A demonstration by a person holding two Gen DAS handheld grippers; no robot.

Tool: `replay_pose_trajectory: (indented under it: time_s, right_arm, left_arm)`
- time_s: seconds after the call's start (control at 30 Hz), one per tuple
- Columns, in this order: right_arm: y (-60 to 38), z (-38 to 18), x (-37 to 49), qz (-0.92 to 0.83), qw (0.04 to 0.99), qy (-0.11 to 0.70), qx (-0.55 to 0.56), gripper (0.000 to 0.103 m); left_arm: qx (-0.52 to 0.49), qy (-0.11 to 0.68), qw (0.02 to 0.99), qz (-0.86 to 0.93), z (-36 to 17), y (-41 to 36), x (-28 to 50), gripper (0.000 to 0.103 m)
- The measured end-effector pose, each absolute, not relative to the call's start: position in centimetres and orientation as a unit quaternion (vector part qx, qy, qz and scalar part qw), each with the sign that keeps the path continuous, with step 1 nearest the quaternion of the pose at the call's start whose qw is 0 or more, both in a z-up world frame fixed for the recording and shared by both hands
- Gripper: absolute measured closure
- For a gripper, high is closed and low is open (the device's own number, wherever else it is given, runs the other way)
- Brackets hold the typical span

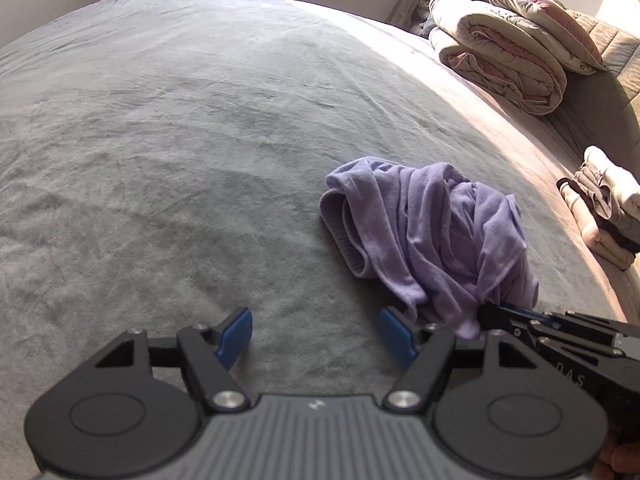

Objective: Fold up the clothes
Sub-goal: 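Grasp the shirt edge with the right gripper while the left gripper grasps another edge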

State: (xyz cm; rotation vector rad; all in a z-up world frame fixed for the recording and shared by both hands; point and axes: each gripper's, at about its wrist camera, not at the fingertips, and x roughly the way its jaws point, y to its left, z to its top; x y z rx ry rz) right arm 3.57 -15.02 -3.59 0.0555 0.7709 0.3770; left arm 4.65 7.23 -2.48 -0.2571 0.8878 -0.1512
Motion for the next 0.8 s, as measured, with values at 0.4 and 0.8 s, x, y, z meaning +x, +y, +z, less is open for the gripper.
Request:
replay_pose_trajectory:
  time_s: [0.4, 0.8]
  right_arm:
    - [-18.6, -0.3, 1.3, 0.139, 0.923, 0.356, 0.046, 0.096]
    - [-23.3, -1.6, 1.4, 0.085, 0.903, 0.418, 0.060, 0.097]
  left_arm:
    - [-0.187, 0.403, 0.891, -0.096, -2.4, 4.7, 6.0, 0.045]
    - [-0.228, 0.377, 0.891, -0.103, -2.3, 5.2, 6.5, 0.047]
